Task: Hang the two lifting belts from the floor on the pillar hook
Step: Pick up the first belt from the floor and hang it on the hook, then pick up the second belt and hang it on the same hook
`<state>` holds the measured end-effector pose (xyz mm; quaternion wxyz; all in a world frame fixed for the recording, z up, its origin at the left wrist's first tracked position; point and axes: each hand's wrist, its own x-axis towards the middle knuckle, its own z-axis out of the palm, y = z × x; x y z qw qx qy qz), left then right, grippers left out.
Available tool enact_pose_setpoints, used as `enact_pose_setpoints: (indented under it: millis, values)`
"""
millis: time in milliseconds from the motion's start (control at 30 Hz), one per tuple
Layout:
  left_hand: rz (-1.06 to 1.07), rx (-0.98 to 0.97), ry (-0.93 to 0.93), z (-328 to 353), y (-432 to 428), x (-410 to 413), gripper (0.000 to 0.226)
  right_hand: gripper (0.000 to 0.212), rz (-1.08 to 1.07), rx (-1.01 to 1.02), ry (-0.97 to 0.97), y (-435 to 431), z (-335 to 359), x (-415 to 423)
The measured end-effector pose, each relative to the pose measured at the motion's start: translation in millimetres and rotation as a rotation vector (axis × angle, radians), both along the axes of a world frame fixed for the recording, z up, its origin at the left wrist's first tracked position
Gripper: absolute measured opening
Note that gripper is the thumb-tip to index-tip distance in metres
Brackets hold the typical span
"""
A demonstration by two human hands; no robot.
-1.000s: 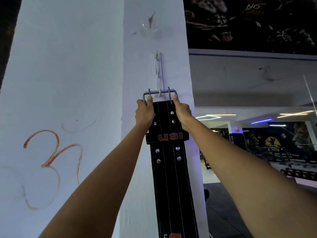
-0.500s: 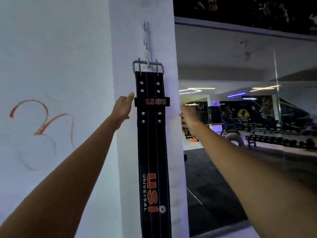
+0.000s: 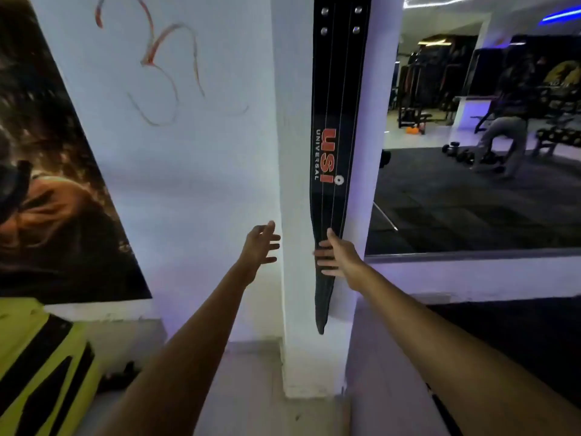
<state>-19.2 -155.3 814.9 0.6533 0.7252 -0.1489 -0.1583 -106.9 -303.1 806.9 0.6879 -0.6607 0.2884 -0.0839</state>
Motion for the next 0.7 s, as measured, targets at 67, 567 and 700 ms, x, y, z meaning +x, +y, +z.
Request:
enact_pose_setpoints:
  millis: [67,567,700]
  values:
    - [0.033,0.022,0.09,-41.2,26.2,-22.4,0.047,0.053,0.071,0.033,0.071,27.6,-35.6,-18.3]
    - [0.287,0.225,0.58,-253.9,228.4,-99.1,0.012,0.04,0.308,0.232,0.465,238.3,-244.6,-41.0]
    - [0.295,0.27,0.693,-327.2,270.2,-67.8,0.023,0.043,0.322,0.26,0.557,278.6,-317.4,-5.9]
